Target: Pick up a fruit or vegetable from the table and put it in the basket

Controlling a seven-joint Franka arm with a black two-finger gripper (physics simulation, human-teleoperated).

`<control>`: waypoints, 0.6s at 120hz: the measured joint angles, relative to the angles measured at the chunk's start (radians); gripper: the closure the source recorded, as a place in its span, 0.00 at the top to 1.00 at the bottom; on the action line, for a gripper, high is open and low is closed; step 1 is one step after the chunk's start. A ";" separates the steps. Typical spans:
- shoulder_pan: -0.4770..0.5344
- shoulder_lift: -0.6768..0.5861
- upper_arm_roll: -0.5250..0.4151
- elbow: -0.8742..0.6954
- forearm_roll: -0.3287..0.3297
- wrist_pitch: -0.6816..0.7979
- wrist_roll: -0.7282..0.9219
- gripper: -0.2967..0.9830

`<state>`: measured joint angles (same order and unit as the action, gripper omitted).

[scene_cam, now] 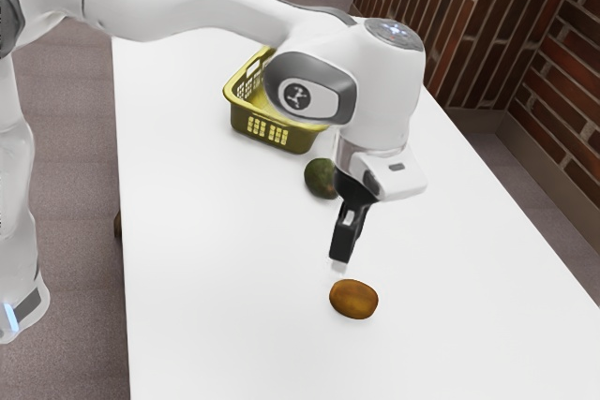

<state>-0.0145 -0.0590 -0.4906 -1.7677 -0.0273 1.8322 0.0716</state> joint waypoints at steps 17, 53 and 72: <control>0.020 -0.024 -0.009 -0.058 -0.005 0.029 0.015 0.76; -0.004 -0.069 -0.007 -0.187 -0.049 0.111 0.042 0.76; -0.005 -0.069 -0.012 -0.224 -0.073 0.157 0.055 0.76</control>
<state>-0.0193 -0.1284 -0.5021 -1.9916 -0.1004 1.9889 0.1266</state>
